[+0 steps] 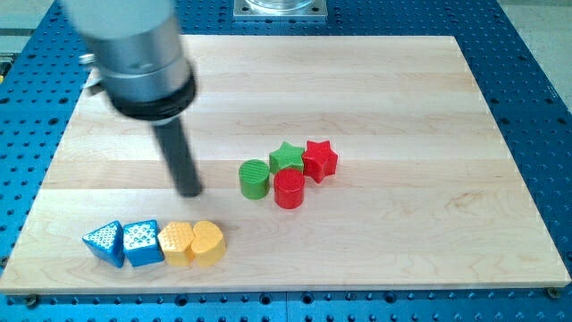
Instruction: Place the green star diagonally to the red circle
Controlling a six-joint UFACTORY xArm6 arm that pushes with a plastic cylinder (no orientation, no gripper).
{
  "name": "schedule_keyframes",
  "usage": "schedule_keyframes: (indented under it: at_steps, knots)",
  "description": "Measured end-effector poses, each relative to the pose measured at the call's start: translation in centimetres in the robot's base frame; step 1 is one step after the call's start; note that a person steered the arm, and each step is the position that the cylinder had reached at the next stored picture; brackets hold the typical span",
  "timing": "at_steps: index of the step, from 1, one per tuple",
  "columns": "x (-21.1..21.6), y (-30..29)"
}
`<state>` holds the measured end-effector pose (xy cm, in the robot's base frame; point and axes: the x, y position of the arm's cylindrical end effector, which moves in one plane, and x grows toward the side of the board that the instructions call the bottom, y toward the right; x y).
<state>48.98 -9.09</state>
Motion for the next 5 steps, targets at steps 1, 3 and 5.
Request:
schedule_keyframes:
  at_steps: [1, 3, 5]
  knots:
    - [-1.7, 5.6]
    - [-1.7, 12.3]
    - [-5.7, 15.8]
